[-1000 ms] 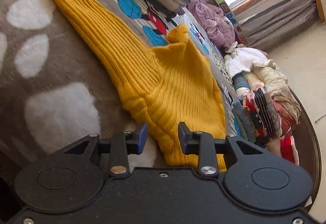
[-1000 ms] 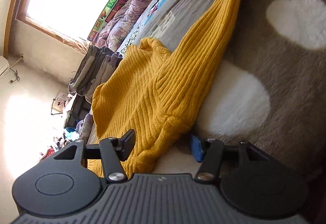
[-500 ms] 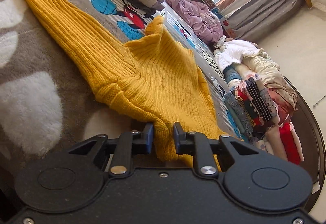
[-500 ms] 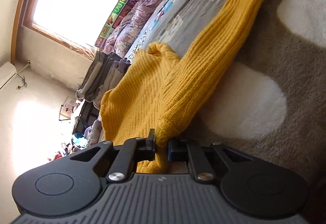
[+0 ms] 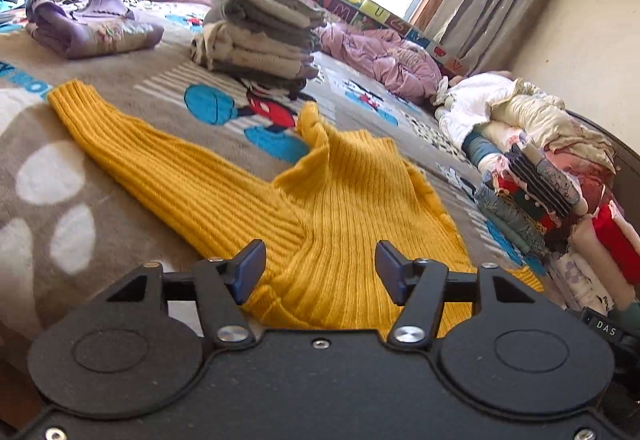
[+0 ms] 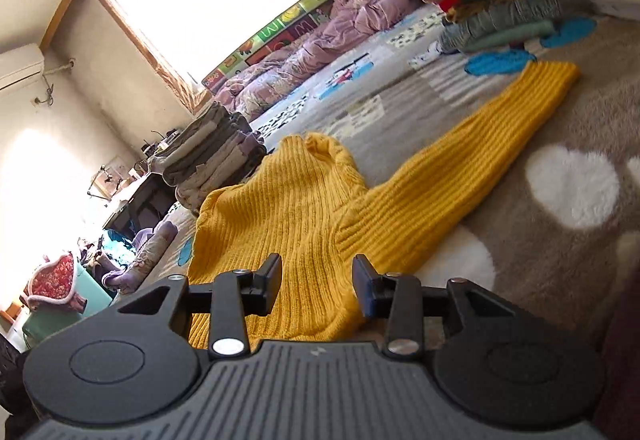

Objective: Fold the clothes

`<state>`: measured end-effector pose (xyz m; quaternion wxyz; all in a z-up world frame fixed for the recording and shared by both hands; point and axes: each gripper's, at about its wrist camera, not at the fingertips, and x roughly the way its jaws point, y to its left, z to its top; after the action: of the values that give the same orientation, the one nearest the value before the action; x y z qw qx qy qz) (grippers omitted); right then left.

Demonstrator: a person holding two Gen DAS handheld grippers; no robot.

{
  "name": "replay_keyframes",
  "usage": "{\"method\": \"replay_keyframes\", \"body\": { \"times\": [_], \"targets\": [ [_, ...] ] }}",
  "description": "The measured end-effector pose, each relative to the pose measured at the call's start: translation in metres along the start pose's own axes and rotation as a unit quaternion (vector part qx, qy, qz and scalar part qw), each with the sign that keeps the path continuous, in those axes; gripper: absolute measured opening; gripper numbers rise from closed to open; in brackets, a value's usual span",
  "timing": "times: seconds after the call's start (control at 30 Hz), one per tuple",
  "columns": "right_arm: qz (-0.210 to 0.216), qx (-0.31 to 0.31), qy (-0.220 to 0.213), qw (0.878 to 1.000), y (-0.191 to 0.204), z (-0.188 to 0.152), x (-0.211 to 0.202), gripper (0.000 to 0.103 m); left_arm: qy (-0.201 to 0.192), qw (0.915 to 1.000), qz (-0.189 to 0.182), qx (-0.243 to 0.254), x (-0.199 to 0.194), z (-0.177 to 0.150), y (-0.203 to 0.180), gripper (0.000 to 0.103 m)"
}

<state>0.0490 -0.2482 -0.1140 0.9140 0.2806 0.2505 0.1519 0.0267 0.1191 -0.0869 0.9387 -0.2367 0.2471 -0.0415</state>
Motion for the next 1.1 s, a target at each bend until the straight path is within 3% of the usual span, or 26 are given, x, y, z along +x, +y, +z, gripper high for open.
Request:
{"method": "replay_keyframes", "body": {
  "times": [0.1, 0.23, 0.3, 0.33, 0.4, 0.67, 0.83, 0.9, 1.03, 1.1],
  "targets": [
    [0.008, -0.043, -0.011, 0.999, 0.002, 0.017, 0.009, 0.041, -0.011, 0.9997, -0.014, -0.016, 0.010, 0.007, 0.005, 0.076],
    [0.018, -0.068, -0.017, 0.997, -0.005, 0.040, 0.043, 0.042, 0.042, 0.9970, -0.041, -0.050, 0.037, 0.017, 0.015, 0.078],
    [0.012, -0.071, -0.011, 0.997, -0.011, 0.049, 0.059, 0.042, 0.058, 0.9970, -0.029, -0.042, 0.048, 0.024, 0.012, 0.080],
    [0.010, -0.066, -0.003, 0.998, -0.015, 0.055, 0.068, 0.043, 0.059, 0.9971, -0.017, -0.046, 0.053, 0.030, 0.012, 0.084],
    [0.005, -0.062, 0.011, 0.998, -0.020, 0.067, 0.084, 0.043, 0.060, 0.9971, 0.010, -0.046, 0.063, 0.042, 0.009, 0.103],
    [0.014, -0.079, 0.028, 0.996, -0.016, 0.111, 0.159, 0.052, 0.055, 0.9960, 0.052, 0.046, 0.121, 0.097, -0.012, 0.103],
    [0.009, -0.105, 0.069, 0.992, -0.008, 0.134, 0.222, 0.053, 0.071, 0.9948, 0.041, 0.060, 0.187, 0.142, -0.012, 0.101],
    [0.010, -0.111, 0.084, 0.990, -0.007, 0.142, 0.241, 0.053, 0.078, 0.9941, 0.036, 0.066, 0.212, 0.155, -0.010, 0.091],
    [0.021, -0.120, 0.107, 0.987, -0.010, 0.147, 0.270, 0.053, 0.087, 0.9919, 0.020, 0.090, 0.230, 0.153, -0.005, 0.085],
    [0.025, -0.130, 0.123, 0.984, -0.008, 0.146, 0.283, 0.053, 0.104, 0.9901, 0.015, 0.093, 0.242, 0.149, -0.001, 0.071]
  ]
}}
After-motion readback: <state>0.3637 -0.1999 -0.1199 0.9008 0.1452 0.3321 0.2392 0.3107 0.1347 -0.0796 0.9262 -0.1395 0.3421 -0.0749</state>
